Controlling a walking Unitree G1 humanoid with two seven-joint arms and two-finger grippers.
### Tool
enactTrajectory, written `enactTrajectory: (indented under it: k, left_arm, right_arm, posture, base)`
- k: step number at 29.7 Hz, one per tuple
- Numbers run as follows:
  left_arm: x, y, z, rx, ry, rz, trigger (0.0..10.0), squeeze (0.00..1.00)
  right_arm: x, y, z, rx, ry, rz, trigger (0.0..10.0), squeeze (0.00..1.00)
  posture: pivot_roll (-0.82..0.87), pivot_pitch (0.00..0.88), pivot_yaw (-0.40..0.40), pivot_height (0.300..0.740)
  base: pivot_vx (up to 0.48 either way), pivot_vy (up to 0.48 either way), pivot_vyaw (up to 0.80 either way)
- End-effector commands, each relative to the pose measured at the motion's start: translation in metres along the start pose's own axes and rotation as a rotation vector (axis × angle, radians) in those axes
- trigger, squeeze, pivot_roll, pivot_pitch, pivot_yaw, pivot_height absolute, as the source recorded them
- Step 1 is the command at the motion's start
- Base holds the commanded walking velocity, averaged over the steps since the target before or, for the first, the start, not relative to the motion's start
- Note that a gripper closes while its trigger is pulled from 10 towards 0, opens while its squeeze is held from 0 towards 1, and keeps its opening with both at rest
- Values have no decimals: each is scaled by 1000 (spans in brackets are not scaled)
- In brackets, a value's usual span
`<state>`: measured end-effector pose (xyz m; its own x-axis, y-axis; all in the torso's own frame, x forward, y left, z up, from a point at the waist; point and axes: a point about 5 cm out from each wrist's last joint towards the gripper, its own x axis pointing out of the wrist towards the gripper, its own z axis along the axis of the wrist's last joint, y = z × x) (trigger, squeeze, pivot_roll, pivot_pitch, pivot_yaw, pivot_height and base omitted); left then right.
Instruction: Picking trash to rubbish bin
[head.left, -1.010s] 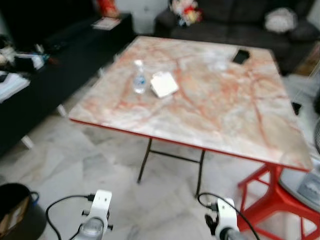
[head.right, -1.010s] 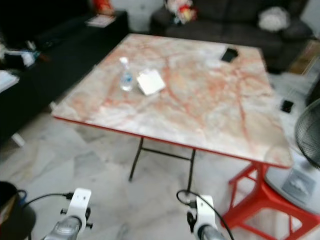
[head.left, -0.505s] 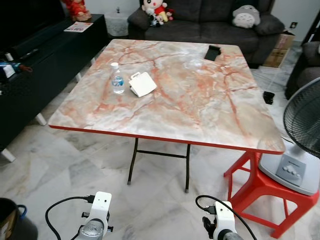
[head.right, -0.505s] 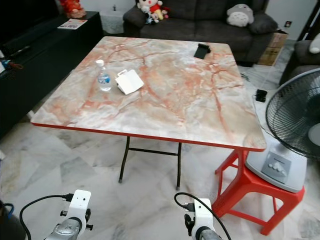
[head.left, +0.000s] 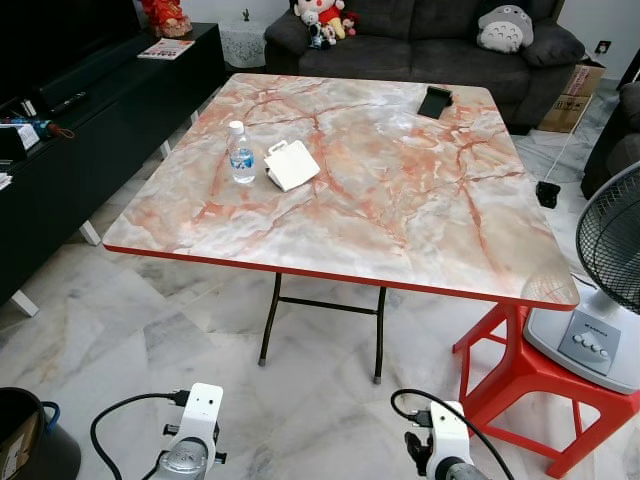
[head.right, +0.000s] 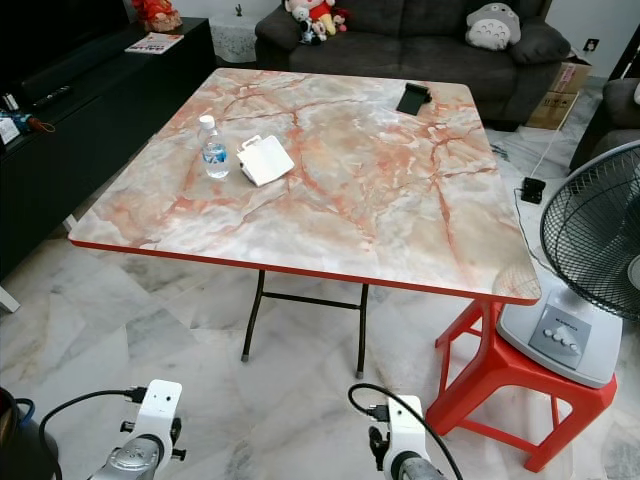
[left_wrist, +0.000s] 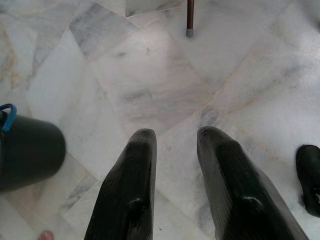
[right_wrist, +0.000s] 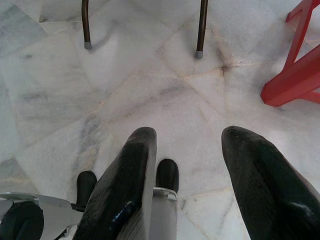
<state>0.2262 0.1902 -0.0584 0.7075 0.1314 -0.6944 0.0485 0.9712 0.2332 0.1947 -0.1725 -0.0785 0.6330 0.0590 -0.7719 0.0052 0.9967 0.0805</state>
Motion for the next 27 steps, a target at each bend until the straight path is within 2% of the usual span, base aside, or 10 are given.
enactTrajectory:
  k: [1,5,9,15,19,20,21,25,26,27]
  left_arm:
    - [-1,1,-5,-10,15,2,10000,0]
    - [-1,0,-4,-13,6,0,10000,0]
    - [0,2,8,-21,-73,17,10000,0]
    - [-1,15,40,-59,-277,91,10000,0]
    - [-2,16,46,-64,-321,103,10000,0]
    - [-4,19,54,-74,-387,122,10000,0]
    - [-6,21,66,-83,-459,143,10000,0]
    - [-10,24,81,-72,-543,166,10000,0]
    - [-12,24,95,-74,-605,172,10000,0]
    - [-14,24,99,-75,-627,173,10000,0]
  right_arm:
    - [1,1,4,5,-13,-1,10000,0]
    - [1,1,6,-3,-19,0,10000,0]
    - [3,0,23,-7,-102,1,10000,0]
    - [2,-5,69,-57,-301,41,10000,0]
    - [1,-6,79,-60,-349,49,10000,0]
    - [-1,-5,92,-66,-414,62,10000,0]
    - [-3,-3,105,-68,-477,76,10000,0]
    - [-5,4,122,-69,-557,103,10000,0]
    - [-8,10,134,-67,-617,130,10000,0]
    - [-9,13,138,-69,-637,140,10000,0]
  posture:
    - [33,36,-10,740]
    - [33,36,-10,740]
    - [36,36,-8,740]
    - [31,40,-8,740]
    - [33,43,-9,740]
    - [29,44,-6,740]
    - [29,45,-5,740]
    - [28,42,-3,740]
    - [27,41,-2,740]
    - [27,41,-2,740]
  base:
    - [0,0,0]
    - [0,0,0]
    - [0,0,0]
    - [0,0,0]
    - [0,0,0]
    - [0,0,0]
    - [0,0,0]
    - [0,0,0]
    - [0,0,0]
    - [0,0,0]
